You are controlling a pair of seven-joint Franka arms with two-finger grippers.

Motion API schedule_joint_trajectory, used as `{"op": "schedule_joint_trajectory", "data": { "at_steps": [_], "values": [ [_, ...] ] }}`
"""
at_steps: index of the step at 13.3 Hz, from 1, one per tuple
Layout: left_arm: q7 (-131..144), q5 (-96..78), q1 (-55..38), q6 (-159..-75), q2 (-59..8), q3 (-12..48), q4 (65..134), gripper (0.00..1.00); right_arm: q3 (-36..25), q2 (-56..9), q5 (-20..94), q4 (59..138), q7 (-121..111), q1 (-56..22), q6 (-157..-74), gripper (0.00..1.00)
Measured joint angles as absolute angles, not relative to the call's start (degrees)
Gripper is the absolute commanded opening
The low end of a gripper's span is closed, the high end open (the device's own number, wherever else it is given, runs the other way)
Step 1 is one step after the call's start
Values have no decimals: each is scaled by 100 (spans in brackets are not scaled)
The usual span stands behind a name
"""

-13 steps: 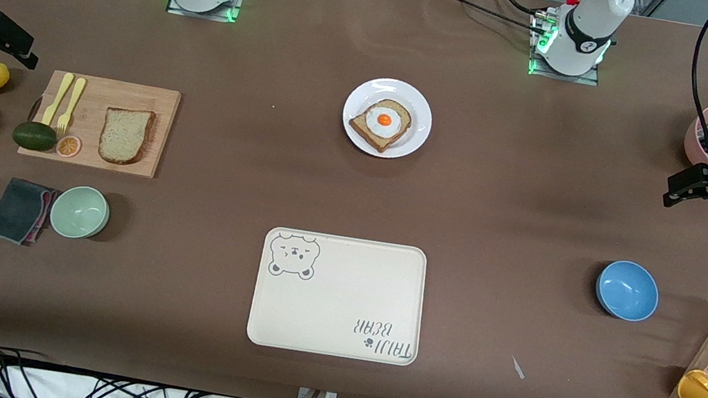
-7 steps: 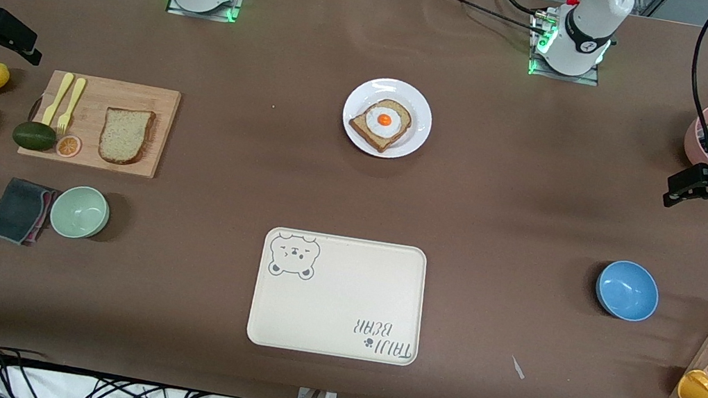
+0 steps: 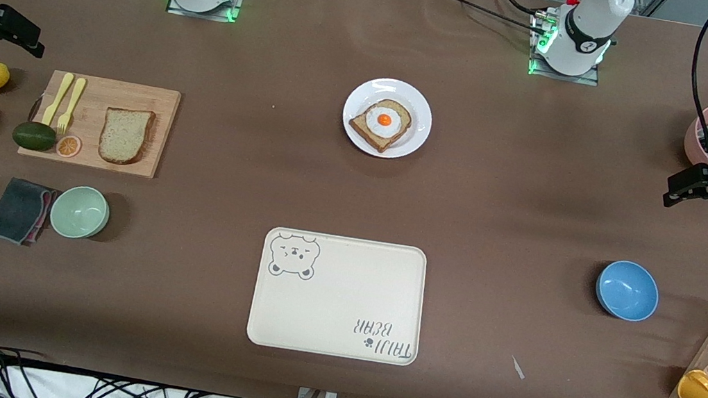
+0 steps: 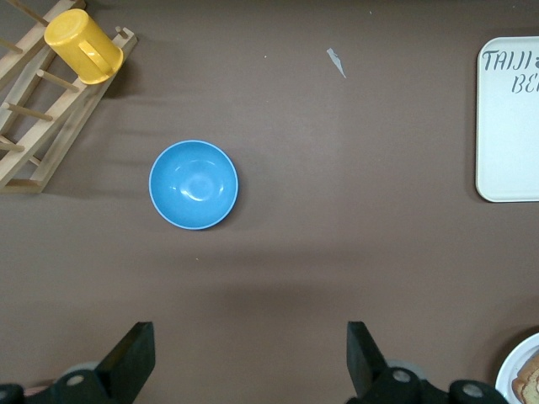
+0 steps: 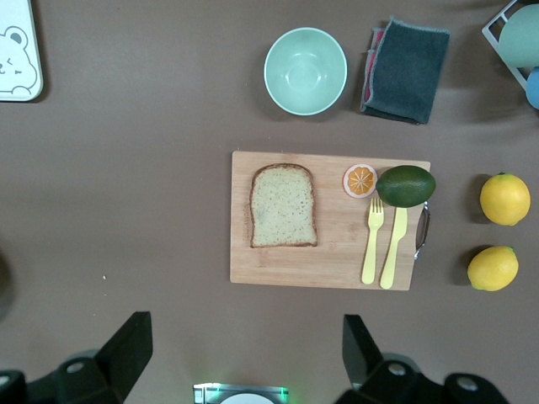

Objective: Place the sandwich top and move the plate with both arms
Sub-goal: 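Reach the right gripper to the bread slice on the cutting board and grasp it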

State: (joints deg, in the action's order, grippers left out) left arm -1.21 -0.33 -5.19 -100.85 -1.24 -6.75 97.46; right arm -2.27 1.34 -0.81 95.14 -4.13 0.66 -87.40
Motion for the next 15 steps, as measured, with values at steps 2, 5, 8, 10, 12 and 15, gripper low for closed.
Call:
{"op": "schedule_joint_trajectory", "data": {
  "at_steps": [2, 5, 8, 10, 12, 15],
  "values": [
    [-121, -33, -519, -10085, -124, -675, 9746, 100, -227, -135, -220, 9533, -412, 66, -8903, 100],
    [-121, -33, -519, -10085, -124, -675, 9749, 100, -227, -801, -262, 9546, -201, 65, -9368, 99],
    [-121, -33, -519, -10085, -124, -675, 9749, 100, -224, -1349, -357, 9553, 460, -6, -9546, 99],
    [-121, -33, -519, -10085, -124, -675, 9749, 100, -213, -1594, -685, 9608, 956, -205, -9683, 99],
    [-121, -33, -519, -10085, -124, -675, 9750, 100, -197, -1775, -885, 9860, 1425, -389, -10115, 95],
    [-121, -33, -519, -10085, -129, -675, 9751, 100, -191, -1891, -1179, 10466, 2175, -603, -10814, 87]
  ]
}}
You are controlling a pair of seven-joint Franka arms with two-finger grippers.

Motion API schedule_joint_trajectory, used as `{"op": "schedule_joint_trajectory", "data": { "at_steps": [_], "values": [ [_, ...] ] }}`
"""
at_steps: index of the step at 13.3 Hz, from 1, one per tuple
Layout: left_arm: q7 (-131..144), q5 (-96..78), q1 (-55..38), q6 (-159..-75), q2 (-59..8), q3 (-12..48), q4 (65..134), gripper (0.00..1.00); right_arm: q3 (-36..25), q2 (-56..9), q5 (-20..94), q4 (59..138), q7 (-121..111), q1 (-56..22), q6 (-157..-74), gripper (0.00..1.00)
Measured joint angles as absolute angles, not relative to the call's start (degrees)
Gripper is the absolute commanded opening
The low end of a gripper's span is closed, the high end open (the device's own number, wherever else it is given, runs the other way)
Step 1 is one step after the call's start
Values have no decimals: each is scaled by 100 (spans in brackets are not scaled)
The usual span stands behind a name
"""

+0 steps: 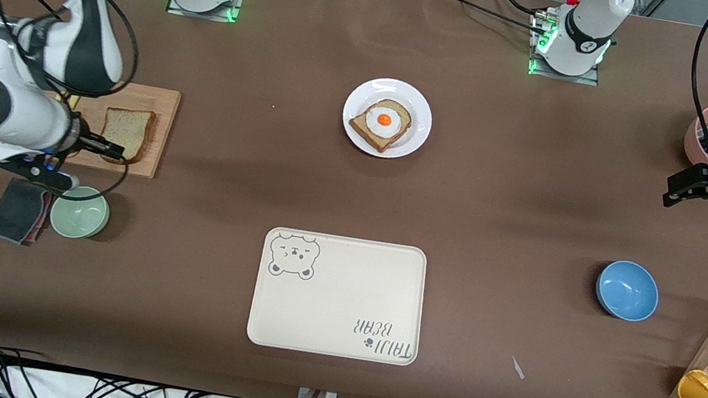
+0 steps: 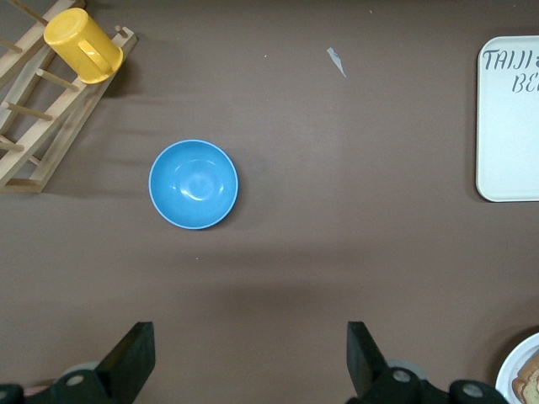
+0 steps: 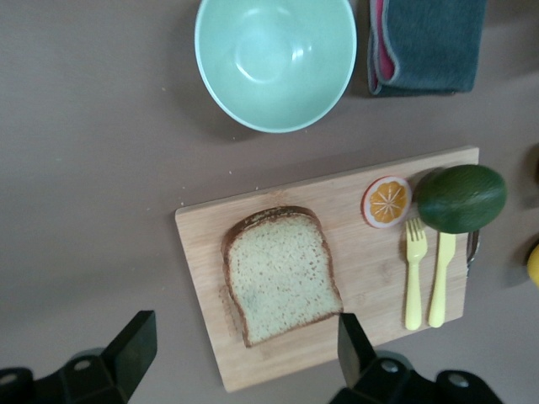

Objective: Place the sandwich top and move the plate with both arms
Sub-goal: 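Reach the right gripper to the bread slice on the cutting board and grasp it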

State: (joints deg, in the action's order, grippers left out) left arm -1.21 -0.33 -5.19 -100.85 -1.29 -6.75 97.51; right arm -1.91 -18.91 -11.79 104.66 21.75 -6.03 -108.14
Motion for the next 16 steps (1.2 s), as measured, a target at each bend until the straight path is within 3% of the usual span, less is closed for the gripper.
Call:
{"op": "schedule_joint_trajectory", "data": {
  "at_steps": [3, 5, 8, 16],
  "values": [
    [-121, -33, -519, -10085, -142, -675, 9753, 100, -183, -1911, -1643, 11014, 3058, -874, -11284, 81],
    [-121, -33, -519, -10085, -148, -675, 9754, 100, -178, -1953, -1879, 11302, 3536, -952, -11540, 64],
    [-121, -33, -519, -10085, -165, -675, 9755, 100, -178, -2181, -2136, 11495, 4008, -1005, -11764, 57],
    [-127, -33, -519, -10090, -293, -675, 9759, 100, -179, -2654, -2780, 11504, 4621, -1126, -12001, 53]
  ]
}}
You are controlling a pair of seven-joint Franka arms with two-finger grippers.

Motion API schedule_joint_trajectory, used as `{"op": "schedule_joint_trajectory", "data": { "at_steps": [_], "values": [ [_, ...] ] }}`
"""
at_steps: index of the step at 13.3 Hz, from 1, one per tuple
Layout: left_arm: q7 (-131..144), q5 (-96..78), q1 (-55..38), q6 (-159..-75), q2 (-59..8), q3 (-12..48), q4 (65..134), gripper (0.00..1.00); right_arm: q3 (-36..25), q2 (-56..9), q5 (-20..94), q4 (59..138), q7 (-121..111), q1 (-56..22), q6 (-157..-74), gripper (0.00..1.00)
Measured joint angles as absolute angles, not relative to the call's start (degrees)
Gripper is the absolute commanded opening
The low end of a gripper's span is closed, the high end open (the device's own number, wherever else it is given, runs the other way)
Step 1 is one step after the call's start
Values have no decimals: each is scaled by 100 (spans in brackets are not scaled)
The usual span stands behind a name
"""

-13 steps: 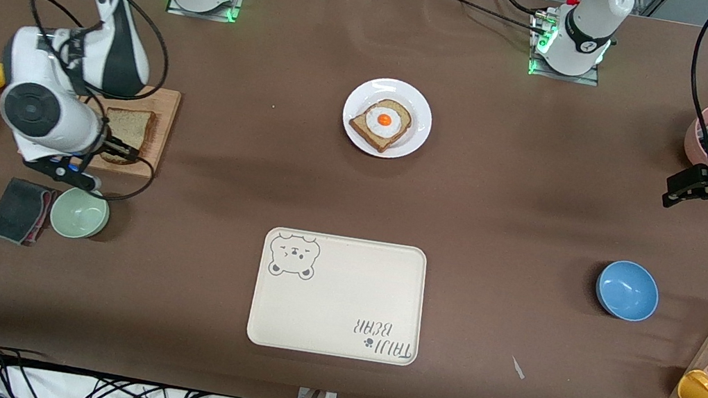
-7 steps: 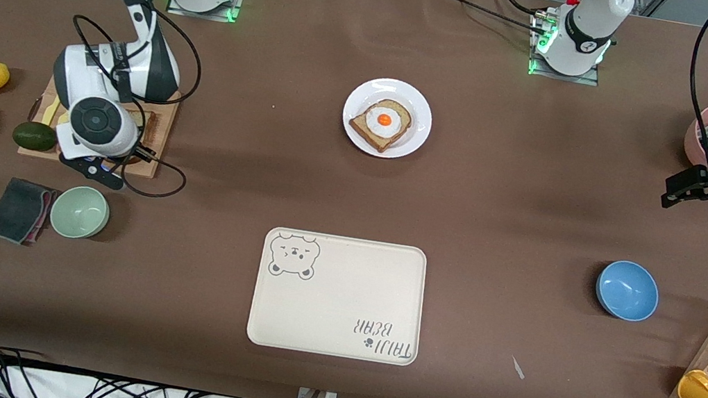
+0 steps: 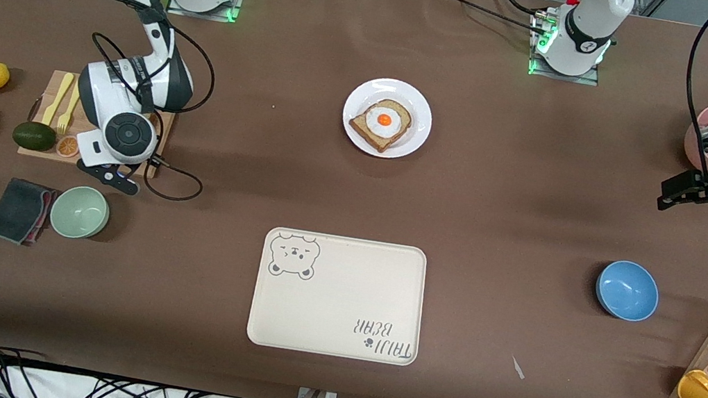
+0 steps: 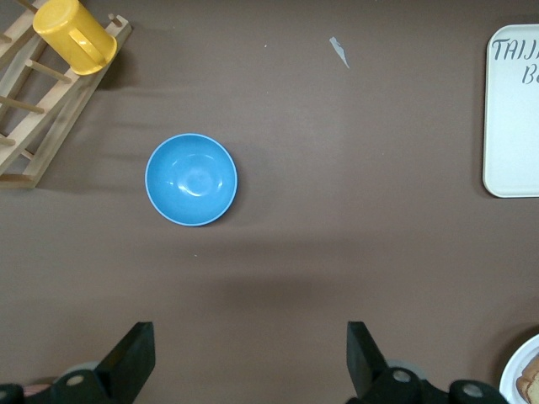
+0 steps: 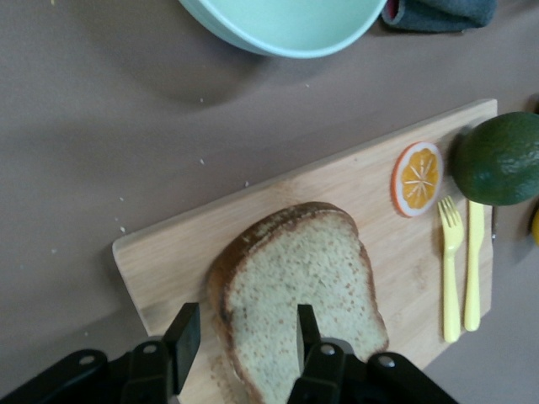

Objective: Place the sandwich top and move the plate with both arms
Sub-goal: 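Reach the right gripper to the bread slice on the cutting board and grasp it, then lift the bread slice with the right gripper and carry it over the plate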

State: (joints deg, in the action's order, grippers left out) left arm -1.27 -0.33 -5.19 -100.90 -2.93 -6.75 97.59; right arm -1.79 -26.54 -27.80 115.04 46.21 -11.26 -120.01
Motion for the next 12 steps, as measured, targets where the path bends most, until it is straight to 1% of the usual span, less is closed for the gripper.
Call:
{"op": "schedule_joint_trajectory", "data": {
  "at_steps": [2, 4, 7, 12],
  "values": [
    [-135, -33, -519, -10090, -376, -675, 9764, 100, -179, -2715, -2798, 11504, 4722, -1126, -12081, 48],
    [-139, -33, -519, -10095, -428, -675, 9765, 100, -180, -2753, -2800, 11504, 4746, -1126, -12126, 46],
    [-143, -33, -519, -10117, -427, -675, 9760, 100, -195, -2776, -2800, 11505, 4753, -1126, -12205, 31],
    [-145, -33, -519, -10130, -367, -675, 9735, 100, -209, -2821, -2800, 11538, 4788, -1125, -12248, 32]
  ]
}}
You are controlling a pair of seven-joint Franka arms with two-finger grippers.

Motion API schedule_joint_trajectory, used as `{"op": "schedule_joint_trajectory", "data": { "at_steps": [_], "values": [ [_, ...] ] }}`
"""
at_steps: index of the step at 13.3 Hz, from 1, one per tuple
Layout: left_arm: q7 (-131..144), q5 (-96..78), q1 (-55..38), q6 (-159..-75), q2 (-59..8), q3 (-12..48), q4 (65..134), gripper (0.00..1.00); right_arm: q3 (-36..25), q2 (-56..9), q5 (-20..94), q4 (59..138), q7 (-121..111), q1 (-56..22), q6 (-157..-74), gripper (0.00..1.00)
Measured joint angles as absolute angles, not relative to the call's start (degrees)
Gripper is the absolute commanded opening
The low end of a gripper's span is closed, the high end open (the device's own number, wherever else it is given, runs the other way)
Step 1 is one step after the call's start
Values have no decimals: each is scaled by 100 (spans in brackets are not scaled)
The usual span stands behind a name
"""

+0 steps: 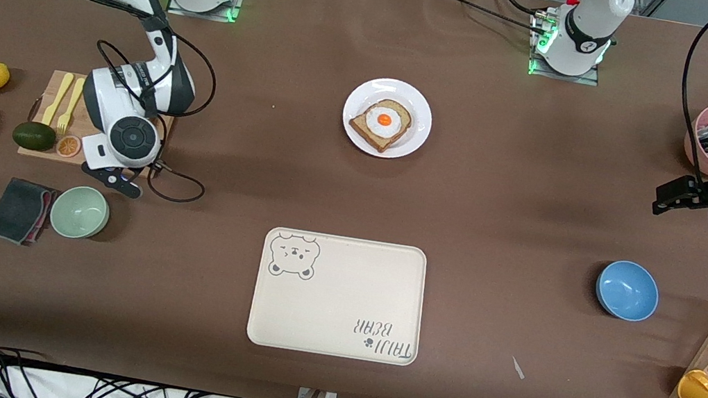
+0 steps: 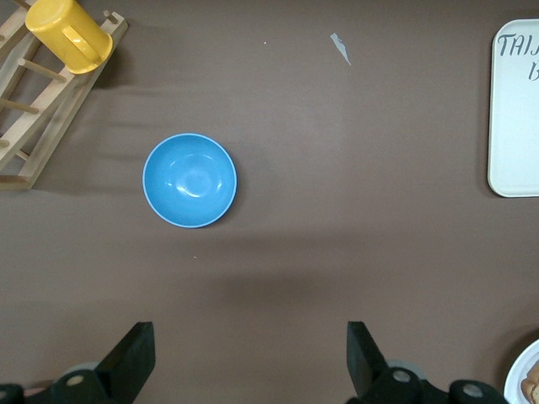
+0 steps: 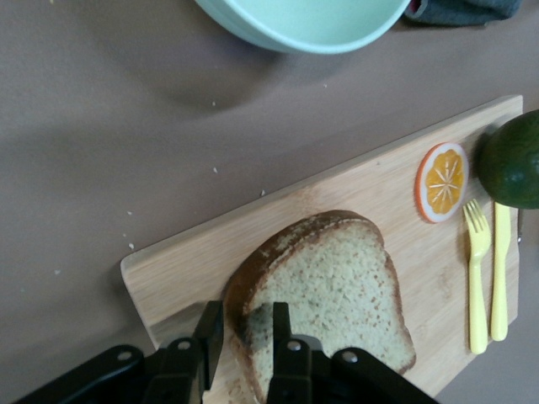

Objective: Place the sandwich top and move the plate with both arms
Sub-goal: 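Lift the bread slice with the right gripper and carry it over the plate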

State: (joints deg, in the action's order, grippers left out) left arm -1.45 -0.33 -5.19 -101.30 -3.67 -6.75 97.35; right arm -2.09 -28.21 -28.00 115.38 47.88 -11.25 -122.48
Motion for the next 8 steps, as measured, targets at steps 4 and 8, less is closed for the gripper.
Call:
{"op": "schedule_joint_trajectory", "data": {
  "at_steps": [4, 8],
  "values": [
    [-147, -33, -519, -10129, -265, -675, 9732, 100, -220, -2857, -2800, 11558, 4804, -1125, -12277, 0],
    [-148, -33, -519, -10127, -197, -675, 9727, 100, -224, -2854, -2801, 11556, 4909, -1125, -12262, 0]
  ]
}}
